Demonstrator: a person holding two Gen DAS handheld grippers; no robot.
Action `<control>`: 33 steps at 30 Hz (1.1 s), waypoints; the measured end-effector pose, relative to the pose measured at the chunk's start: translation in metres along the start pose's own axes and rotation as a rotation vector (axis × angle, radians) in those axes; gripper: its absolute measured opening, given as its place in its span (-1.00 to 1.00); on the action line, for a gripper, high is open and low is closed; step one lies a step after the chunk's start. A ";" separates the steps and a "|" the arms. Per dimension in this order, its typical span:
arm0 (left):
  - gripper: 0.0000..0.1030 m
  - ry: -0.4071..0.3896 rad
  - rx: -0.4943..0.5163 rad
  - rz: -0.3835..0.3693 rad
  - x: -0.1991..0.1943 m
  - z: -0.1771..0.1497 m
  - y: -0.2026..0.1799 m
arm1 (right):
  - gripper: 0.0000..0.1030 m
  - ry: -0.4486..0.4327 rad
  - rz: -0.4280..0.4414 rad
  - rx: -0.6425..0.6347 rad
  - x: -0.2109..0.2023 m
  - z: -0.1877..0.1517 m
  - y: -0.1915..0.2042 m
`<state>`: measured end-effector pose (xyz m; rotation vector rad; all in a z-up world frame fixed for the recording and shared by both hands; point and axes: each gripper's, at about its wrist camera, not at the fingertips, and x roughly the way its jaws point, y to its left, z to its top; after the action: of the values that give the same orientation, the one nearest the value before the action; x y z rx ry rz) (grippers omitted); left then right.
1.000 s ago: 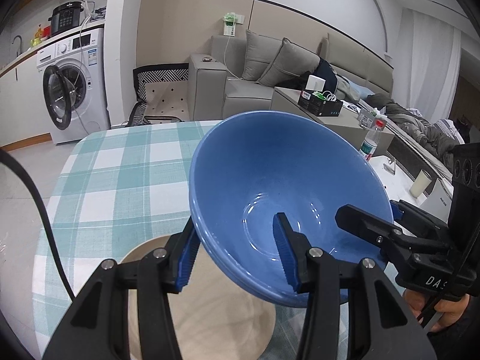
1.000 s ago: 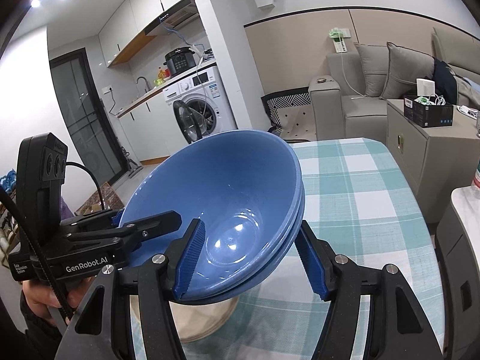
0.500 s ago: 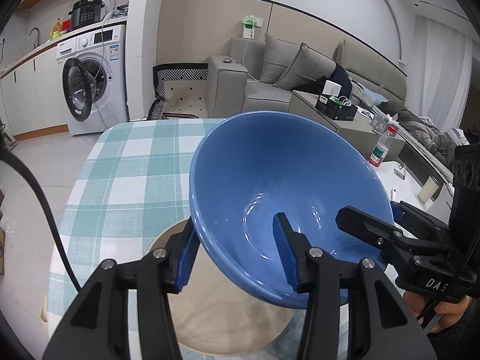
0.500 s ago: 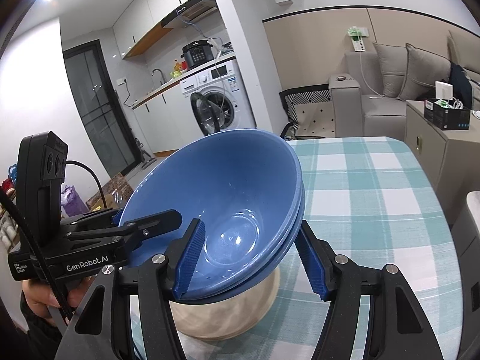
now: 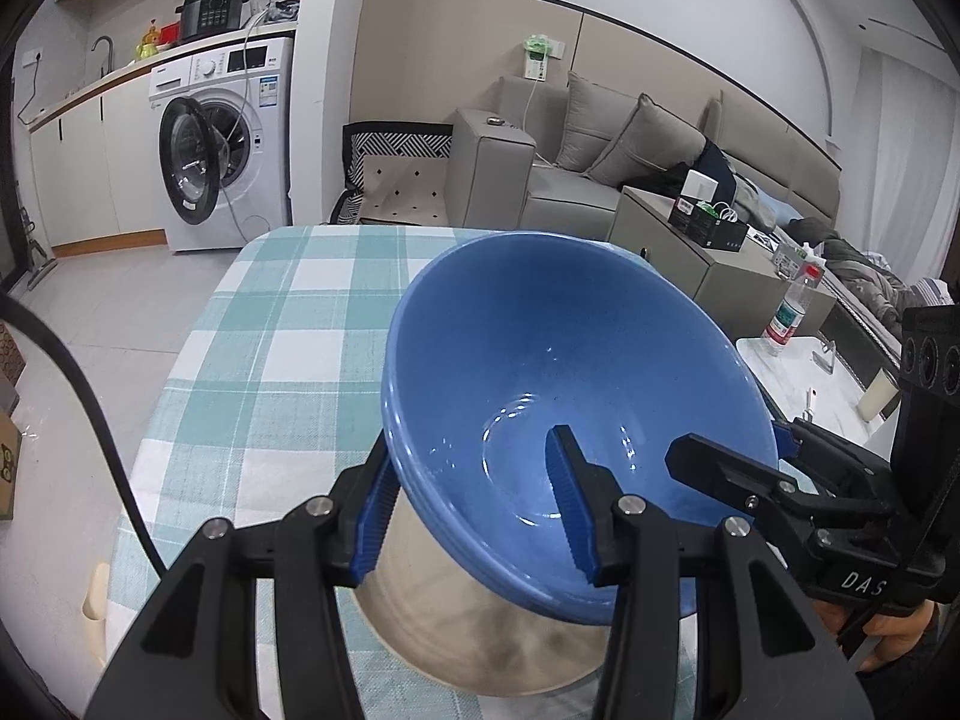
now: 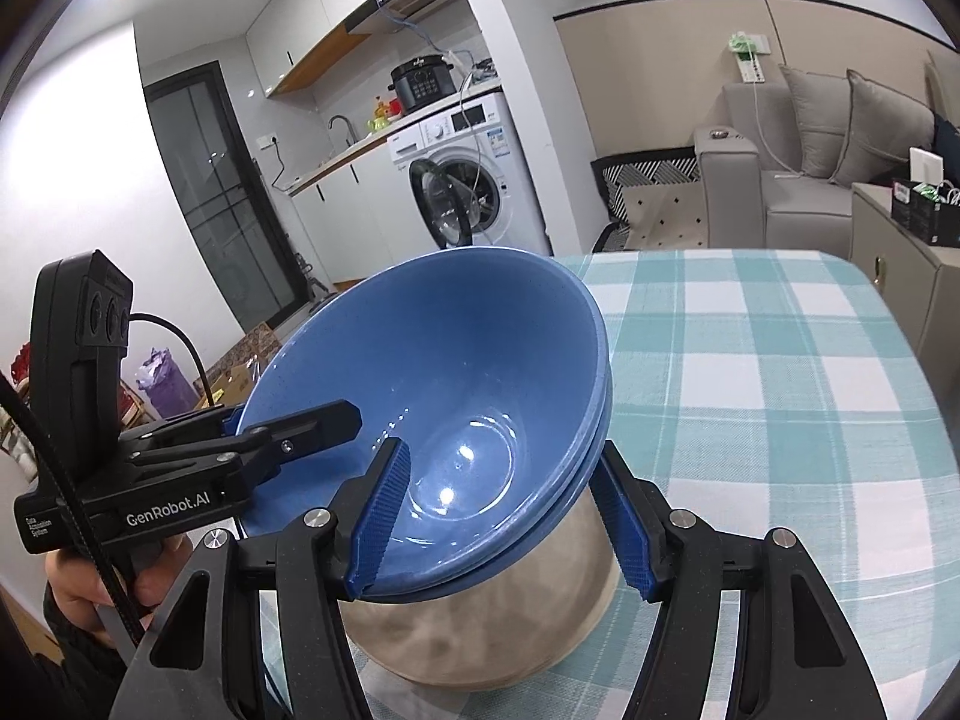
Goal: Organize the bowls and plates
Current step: 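Lift the nested blue bowls with both tools and carry them over the beige plates, then lower the nested bowls onto the beige plate stack and open both tools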
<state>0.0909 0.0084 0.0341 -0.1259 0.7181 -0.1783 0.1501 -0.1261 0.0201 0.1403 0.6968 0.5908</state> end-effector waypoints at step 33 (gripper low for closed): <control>-0.08 0.029 -0.046 0.017 0.035 -0.014 0.024 | 0.24 0.056 0.000 0.006 0.045 -0.013 -0.002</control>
<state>0.1107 0.0240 -0.0030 -0.1613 0.7523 -0.1480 0.1703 -0.1041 -0.0156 0.1297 0.7527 0.5946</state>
